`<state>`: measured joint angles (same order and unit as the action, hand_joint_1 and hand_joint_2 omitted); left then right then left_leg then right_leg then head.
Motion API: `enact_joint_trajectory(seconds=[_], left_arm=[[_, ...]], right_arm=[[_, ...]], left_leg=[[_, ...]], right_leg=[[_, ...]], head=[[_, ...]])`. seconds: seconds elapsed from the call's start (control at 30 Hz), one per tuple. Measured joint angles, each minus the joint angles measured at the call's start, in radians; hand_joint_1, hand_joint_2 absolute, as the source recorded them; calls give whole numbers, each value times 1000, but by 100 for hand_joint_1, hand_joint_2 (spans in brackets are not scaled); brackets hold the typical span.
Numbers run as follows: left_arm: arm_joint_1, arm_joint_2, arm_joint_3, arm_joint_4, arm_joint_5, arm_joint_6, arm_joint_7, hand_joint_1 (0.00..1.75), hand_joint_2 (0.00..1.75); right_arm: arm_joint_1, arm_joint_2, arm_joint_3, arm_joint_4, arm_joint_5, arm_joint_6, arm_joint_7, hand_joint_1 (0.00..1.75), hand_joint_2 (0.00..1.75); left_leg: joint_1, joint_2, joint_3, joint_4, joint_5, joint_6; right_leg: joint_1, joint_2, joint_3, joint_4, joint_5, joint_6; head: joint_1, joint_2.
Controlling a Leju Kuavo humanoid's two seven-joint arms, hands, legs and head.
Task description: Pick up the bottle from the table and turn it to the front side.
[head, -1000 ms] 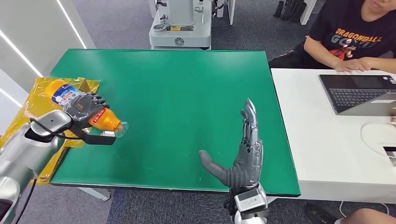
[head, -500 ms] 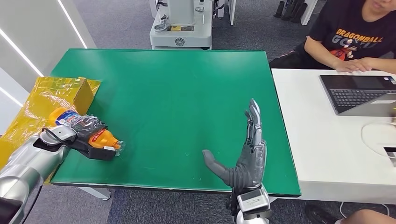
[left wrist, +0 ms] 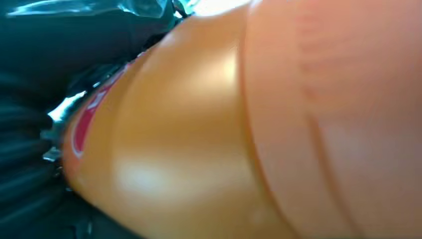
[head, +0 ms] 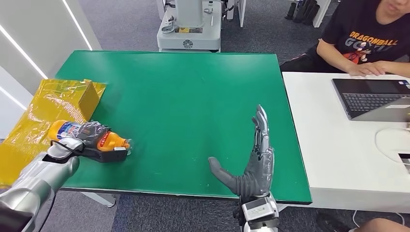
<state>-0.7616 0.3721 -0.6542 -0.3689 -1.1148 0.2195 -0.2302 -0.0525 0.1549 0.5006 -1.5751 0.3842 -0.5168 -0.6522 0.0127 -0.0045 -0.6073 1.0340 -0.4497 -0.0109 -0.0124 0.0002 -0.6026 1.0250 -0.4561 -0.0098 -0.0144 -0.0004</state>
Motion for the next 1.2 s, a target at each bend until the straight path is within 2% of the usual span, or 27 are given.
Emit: enact_joint_trajectory(seconds=[0.1, 0.27, 0.3, 0.4, 0.43, 0.57, 0.87, 1.2], left_arm=[[22, -30, 44, 0, 14, 56, 27, 175, 175], [31, -53, 81, 0, 13, 65, 35, 170, 175], [32, -54, 86, 0, 13, 65, 35, 142, 175], [34, -59, 96, 0, 11, 65, 48, 17, 175], [34, -60, 99, 0, 8, 65, 58, 2, 175], [36, -64, 114, 0, -7, 64, 88, 0, 175], [37, -66, 129, 0, -22, 57, 95, 0, 175], [38, -47, 145, 0, -47, 10, 106, 0, 175]], right_arm=[[2, 3, 2, 0, 9, 2, 7, 0, 175], [3, 5, 2, 0, 11, 2, 9, 0, 175], [3, 5, 2, 0, 11, 2, 9, 0, 175], [4, 5, 2, 0, 11, 2, 9, 0, 175], [4, 5, 3, 1, 11, 1, 9, 0, 175], [5, 5, 6, 5, 10, -1, 9, 0, 175], [6, 5, 10, 12, 4, -2, 6, 0, 175], [7, 5, 11, 13, -8, -5, 2, 0, 175]], left_leg=[[0, 0, 0, 0, 0, 0], [0, 0, 0, 0, 1, 0], [0, 0, 0, 0, 1, 0], [0, 0, 0, 0, 1, -1], [0, 0, 0, 0, 1, -1], [0, 0, 0, 0, 1, -1], [0, 0, 0, 0, 1, -1], [1, 1, 1, -1, 1, -1]], right_leg=[[0, 0, 0, 0, 1, 0], [0, 0, 0, 0, 1, -1], [0, 0, 0, 0, 1, -1], [0, 0, 0, 0, 1, -1], [0, 0, 0, 0, 1, -1], [0, 0, 0, 0, 1, -1], [0, 1, 0, 0, 1, -1], [0, 2, 0, 0, 1, -1]], head=[[0, 0], [0, 0], [0, 0], [0, 0], [0, 0], [0, 0], [0, 0], [0, 0]])
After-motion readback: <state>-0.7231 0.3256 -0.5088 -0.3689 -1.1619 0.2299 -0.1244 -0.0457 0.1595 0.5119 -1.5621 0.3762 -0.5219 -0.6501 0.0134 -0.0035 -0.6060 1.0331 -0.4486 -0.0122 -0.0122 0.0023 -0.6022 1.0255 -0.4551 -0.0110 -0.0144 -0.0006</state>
